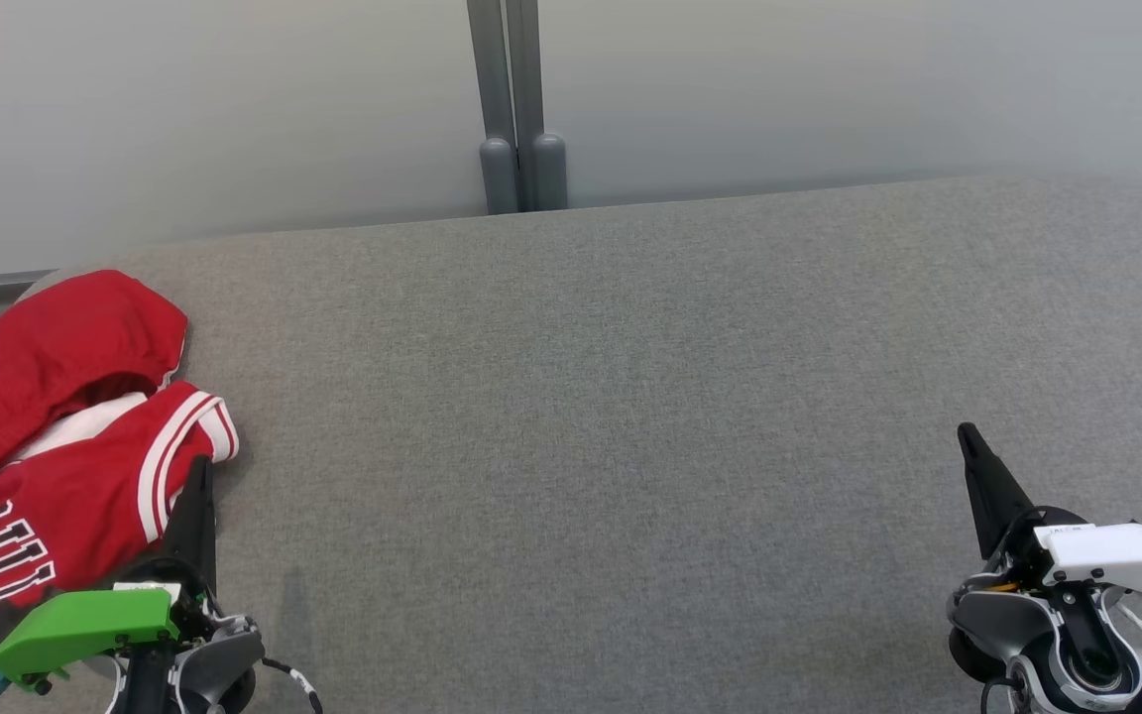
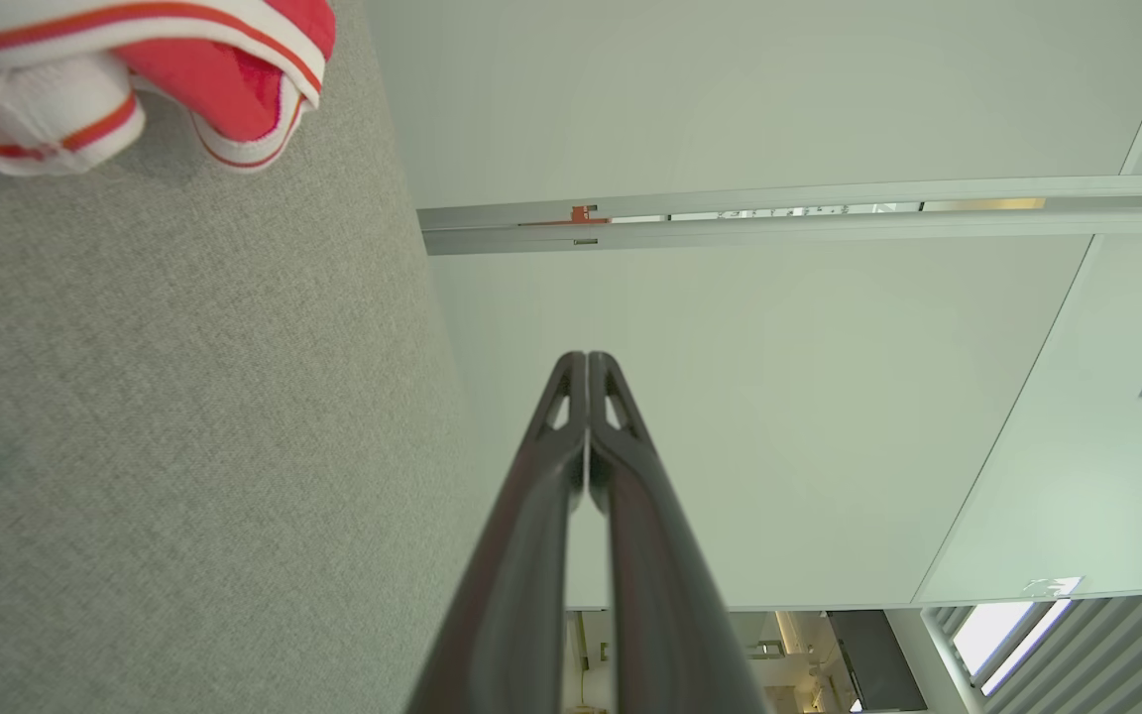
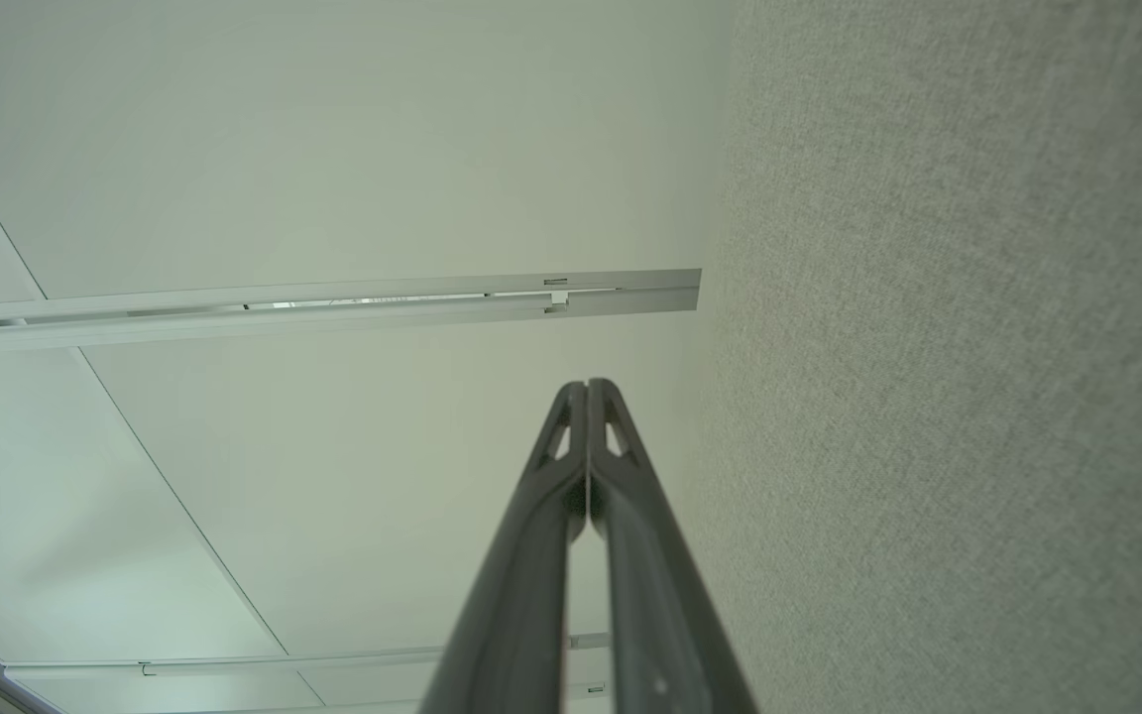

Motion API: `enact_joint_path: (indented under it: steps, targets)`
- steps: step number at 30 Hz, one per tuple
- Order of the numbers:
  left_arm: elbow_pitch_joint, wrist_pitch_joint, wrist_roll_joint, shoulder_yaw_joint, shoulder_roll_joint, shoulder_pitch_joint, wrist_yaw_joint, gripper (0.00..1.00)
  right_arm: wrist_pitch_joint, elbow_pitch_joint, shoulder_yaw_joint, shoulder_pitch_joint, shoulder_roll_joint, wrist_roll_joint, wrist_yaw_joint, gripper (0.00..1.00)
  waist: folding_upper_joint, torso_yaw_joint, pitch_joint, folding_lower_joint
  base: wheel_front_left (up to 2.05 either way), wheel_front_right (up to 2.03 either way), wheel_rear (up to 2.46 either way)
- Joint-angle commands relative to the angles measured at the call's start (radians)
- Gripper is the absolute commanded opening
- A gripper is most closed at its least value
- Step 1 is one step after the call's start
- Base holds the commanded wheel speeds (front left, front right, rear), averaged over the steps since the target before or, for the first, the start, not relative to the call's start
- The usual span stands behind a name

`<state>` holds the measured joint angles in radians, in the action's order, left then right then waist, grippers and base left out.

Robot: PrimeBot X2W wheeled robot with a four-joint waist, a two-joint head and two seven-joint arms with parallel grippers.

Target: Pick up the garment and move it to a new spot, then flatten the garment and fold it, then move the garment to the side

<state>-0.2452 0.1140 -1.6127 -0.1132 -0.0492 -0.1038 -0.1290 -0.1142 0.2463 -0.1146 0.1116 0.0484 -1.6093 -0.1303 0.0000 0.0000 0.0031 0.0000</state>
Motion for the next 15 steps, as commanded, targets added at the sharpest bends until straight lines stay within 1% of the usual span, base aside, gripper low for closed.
enact_joint_path:
  steps: [1, 15]
  targets:
    - [0.001, 0.002, 0.001, -0.002, -0.002, -0.013, -0.005, 0.00, -0.002, -0.005, 0.000, -0.010, 0.002, -0.007, -0.001, 0.00, 0.0000, 0.000, 0.000, 0.0000, 0.00, 0.00, 0.00]
    - [0.001, 0.002, 0.001, -0.002, -0.002, -0.013, -0.005, 0.00, -0.002, -0.005, 0.000, -0.010, 0.002, -0.007, -0.001, 0.00, 0.0000, 0.000, 0.000, 0.0000, 0.00, 0.00, 0.00]
